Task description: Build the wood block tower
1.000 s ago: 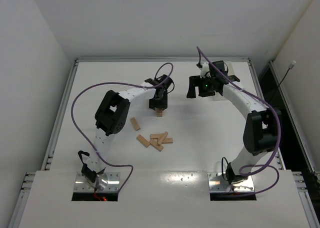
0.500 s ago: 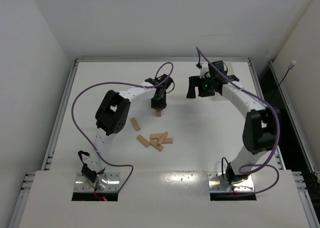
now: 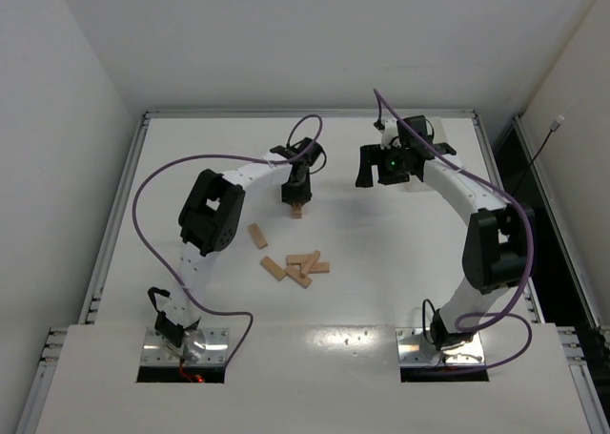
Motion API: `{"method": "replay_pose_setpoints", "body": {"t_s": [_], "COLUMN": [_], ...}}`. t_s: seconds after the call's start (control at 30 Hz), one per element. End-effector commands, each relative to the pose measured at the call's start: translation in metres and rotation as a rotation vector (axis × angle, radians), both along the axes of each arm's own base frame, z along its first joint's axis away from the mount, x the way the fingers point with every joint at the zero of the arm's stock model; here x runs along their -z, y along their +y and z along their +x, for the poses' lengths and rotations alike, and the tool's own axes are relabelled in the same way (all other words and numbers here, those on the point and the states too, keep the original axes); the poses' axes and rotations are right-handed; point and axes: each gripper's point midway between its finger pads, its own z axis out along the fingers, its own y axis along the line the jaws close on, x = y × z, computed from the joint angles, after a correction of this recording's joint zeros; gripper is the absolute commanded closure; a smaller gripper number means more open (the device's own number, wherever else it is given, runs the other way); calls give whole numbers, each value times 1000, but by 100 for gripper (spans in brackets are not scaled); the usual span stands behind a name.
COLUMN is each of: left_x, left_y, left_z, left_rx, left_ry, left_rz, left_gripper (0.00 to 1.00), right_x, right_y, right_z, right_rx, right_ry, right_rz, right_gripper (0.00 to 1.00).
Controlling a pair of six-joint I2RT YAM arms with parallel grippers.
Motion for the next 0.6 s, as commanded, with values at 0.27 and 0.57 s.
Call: {"method": "replay_pose_setpoints", "body": {"t_s": [0.27, 0.57], "left_x": [14, -51], "left_y": [6, -14], "left_z": [-7, -21], "left_rx": [-10, 73], "left_ry": [33, -102], "left_rz": [3, -71], "left_gripper": [10, 1], "right_x": [-21, -20], "right_y": [10, -1], "right_z": [12, -6], "right_rx": [-33, -17], "right_ry": [-67, -111], "right_rz": [29, -21], "right_gripper": [24, 24]}}
